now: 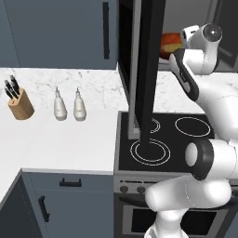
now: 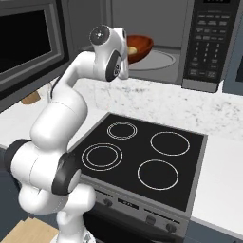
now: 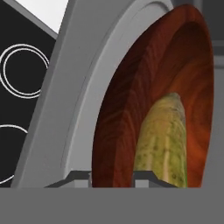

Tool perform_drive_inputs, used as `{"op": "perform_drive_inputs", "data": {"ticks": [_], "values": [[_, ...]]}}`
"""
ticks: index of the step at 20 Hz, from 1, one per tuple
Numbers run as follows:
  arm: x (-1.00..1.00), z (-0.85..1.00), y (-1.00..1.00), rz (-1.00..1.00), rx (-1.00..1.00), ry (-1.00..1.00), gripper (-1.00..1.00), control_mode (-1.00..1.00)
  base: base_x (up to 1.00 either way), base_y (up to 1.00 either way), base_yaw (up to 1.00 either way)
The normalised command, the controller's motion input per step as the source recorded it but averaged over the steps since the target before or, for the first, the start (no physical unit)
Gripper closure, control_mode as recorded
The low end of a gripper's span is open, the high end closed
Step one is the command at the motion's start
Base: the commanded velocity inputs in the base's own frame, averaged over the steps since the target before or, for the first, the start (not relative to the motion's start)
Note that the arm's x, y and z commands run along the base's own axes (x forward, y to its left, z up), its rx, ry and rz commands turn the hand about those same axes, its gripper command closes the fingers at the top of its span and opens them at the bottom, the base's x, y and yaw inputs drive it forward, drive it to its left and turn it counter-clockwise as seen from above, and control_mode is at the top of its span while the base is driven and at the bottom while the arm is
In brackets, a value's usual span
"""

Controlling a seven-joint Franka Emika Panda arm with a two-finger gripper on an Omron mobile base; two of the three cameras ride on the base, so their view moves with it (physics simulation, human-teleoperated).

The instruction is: Pick the cucumber from the sink and place it in the bowl. Then pick the bowl and place it in the microwave. Then close the microwave door and press the start button.

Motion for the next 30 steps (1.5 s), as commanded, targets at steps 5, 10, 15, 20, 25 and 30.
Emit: {"op": "perform_drive_inputs", "data": {"ticks": [5,10,15,20,25,30], "values": [[0.41,-0.14,0.0,0.02,0.0,0.0,1.0,-1.0,0.0,0.0,0.0],[0.33,-0.16,0.0,0.02,0.0,0.0,1.0,-1.0,0.0,0.0,0.0],[0.21,-0.18,-0.03,0.03,0.01,0.0,1.0,-1.0,0.0,0.0,0.0],[0.04,-0.2,-0.04,0.05,0.01,0.11,1.0,-1.0,0.0,0.0,0.0],[0.03,-0.26,0.0,0.03,0.01,0.14,1.0,-1.0,0.0,0.0,0.0],[0.03,-0.22,0.0,0.02,0.0,0.09,-1.0,-1.0,0.0,0.0,0.0]]}}
